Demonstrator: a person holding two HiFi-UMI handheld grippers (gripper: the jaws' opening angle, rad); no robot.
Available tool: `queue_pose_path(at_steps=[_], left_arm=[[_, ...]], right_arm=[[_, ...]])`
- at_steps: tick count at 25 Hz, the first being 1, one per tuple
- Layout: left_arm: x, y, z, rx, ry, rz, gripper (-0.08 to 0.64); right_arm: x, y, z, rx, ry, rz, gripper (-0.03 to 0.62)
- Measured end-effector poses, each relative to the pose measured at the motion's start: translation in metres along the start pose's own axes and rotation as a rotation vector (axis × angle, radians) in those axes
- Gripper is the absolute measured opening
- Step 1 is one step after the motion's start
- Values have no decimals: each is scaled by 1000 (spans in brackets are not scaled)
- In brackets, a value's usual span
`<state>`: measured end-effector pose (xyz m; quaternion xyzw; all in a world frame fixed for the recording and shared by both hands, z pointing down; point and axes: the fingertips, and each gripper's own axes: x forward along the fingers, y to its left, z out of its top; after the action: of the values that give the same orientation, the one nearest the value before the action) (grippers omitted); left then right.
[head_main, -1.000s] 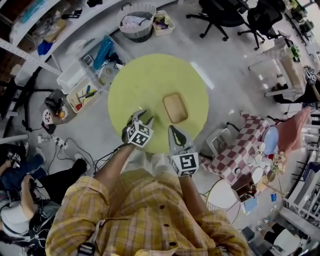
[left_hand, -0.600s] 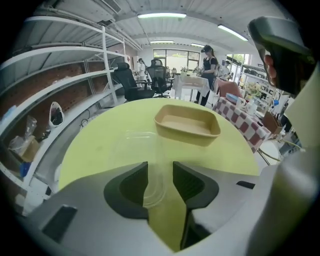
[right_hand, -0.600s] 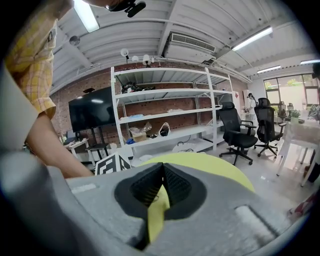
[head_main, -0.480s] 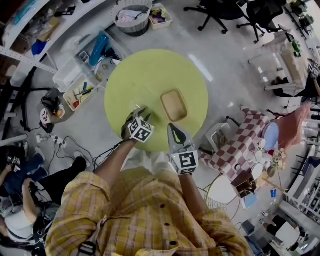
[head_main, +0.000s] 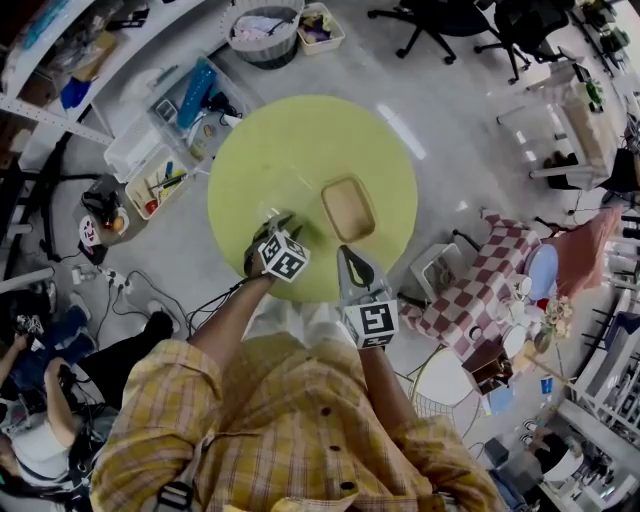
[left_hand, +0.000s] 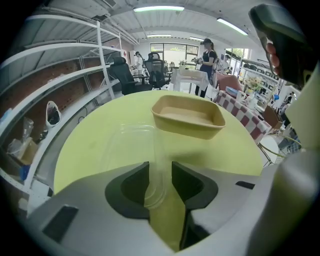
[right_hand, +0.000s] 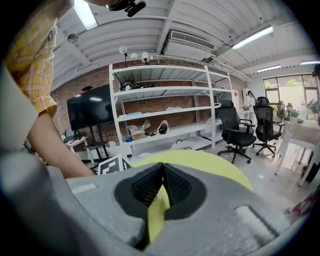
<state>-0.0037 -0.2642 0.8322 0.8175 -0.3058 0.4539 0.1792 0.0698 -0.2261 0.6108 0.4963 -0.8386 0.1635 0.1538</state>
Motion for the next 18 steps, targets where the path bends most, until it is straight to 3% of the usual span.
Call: queue_pose_path(at_steps=[14, 18], left_arm=[[10, -5, -11, -54, 30, -21, 120], [9, -7, -10, -21, 27, -9, 91]], right_arm=[[0, 3, -4, 2, -1, 16, -3], [-2, 2, -3, 2, -1, 17, -3]])
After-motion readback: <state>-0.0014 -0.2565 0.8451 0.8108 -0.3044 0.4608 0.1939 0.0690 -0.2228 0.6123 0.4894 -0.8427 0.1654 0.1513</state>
